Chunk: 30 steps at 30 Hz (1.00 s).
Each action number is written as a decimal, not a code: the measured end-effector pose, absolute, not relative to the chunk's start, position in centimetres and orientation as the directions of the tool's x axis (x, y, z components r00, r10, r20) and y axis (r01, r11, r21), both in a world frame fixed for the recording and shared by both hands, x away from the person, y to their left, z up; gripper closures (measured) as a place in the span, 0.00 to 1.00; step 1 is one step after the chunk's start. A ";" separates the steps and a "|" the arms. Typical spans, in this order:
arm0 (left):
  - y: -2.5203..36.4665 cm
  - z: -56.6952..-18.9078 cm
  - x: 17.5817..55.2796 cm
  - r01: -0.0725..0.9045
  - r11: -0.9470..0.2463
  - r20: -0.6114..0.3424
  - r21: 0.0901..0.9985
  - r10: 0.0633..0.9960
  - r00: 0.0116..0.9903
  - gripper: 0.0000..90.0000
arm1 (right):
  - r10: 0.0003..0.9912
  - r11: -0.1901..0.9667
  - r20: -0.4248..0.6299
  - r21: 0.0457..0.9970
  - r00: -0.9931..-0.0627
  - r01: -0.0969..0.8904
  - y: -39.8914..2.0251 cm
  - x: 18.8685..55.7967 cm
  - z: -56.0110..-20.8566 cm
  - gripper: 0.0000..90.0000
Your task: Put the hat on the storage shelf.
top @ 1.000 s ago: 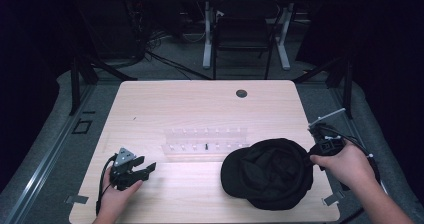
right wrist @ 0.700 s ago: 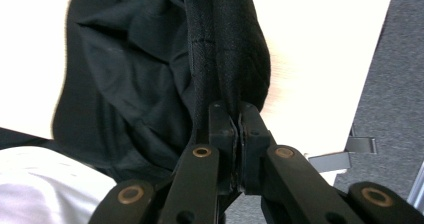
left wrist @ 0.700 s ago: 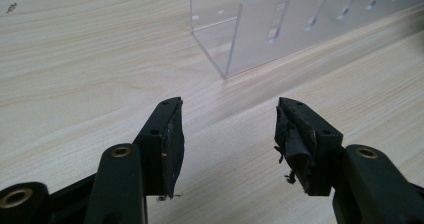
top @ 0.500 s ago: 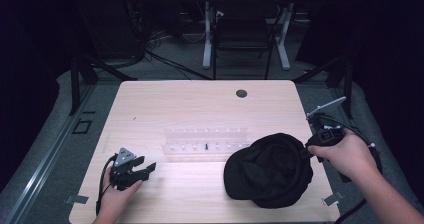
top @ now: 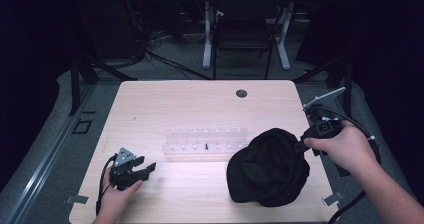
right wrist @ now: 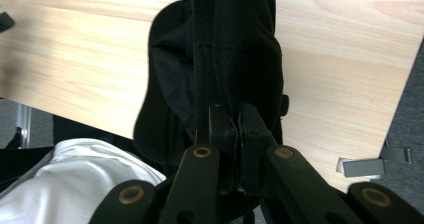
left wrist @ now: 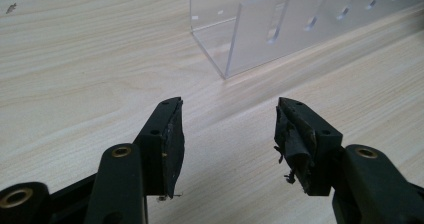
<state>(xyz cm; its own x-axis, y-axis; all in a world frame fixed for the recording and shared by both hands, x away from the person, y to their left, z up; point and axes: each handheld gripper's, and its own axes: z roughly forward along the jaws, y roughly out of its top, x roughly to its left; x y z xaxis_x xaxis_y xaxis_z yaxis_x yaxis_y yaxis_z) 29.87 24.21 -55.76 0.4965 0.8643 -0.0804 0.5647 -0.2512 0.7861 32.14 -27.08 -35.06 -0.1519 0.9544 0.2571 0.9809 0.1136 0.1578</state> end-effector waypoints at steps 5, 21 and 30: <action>24.2 -55.8 29.9 0.566 -0.251 -0.081 0.785 0.864 0.496 0.50 | 0.938 0.110 0.309 0.157 -0.155 0.981 -27.2 32.2 -34.6 0.97; 24.1 -55.8 29.9 0.568 -0.250 -0.082 0.784 0.865 0.495 0.50 | 0.814 0.037 0.568 0.157 -0.121 0.987 -28.0 32.2 -33.4 0.98; 24.1 -55.8 29.9 0.568 -0.250 -0.083 0.784 0.864 0.496 0.50 | 0.725 0.020 0.679 0.147 -0.116 0.989 -28.3 32.3 -33.8 0.98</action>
<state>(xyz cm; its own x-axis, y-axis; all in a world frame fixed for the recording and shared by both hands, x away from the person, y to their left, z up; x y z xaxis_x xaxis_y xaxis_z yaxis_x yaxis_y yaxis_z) 29.87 24.14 -55.83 0.4957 0.8645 -0.0835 0.5680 -0.2500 0.7842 32.30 -28.25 -33.82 -0.1155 0.7247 0.6794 0.9890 0.0200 0.1468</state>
